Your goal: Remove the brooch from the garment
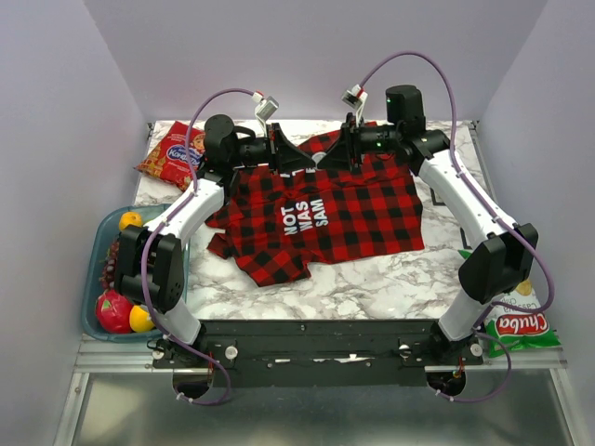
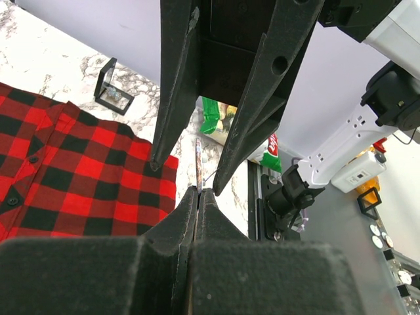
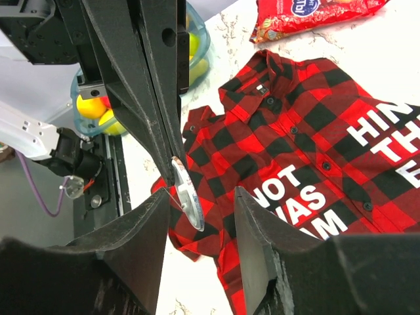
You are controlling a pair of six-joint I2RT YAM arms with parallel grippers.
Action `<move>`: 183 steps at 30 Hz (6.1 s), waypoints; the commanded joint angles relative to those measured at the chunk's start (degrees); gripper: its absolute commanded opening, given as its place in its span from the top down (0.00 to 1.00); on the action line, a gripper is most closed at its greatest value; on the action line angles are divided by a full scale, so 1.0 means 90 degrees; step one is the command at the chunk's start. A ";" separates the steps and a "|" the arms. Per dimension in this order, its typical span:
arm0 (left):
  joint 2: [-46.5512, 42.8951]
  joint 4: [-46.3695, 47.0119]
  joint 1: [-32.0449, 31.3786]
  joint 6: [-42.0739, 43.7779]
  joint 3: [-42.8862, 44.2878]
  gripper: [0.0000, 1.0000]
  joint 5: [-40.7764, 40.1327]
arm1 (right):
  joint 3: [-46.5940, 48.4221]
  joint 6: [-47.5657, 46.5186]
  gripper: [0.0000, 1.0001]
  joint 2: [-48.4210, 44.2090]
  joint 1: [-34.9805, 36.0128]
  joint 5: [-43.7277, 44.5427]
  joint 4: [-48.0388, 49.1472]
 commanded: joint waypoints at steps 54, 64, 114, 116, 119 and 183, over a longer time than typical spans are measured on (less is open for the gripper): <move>-0.0077 -0.4404 -0.0534 0.4320 0.1577 1.00 0.0413 | -0.0107 0.2554 0.59 0.0769 -0.0774 0.0433 0.0957; -0.0087 -0.4755 -0.0593 0.4623 0.1655 1.00 0.0199 | -0.0302 0.2672 0.59 0.0682 -0.0920 0.0531 0.0957; 0.0244 -0.1523 -0.0202 0.1527 0.0903 1.00 0.0559 | -0.0049 0.0328 0.71 0.0223 -0.0579 -0.1706 0.0283; 0.0264 -0.1523 -0.0202 0.1517 0.0922 1.00 0.0550 | -0.0020 0.0376 0.72 0.0232 -0.0579 -0.1735 0.0322; 0.0284 -0.1552 -0.0202 0.1527 0.0942 1.00 0.0453 | -0.0009 0.0358 0.86 0.0242 -0.0579 -0.1754 0.0352; 0.0264 -0.5234 0.0071 0.4437 0.1078 0.48 -0.2155 | -0.4765 -0.9544 0.96 -0.1760 -0.5208 0.4857 -0.0478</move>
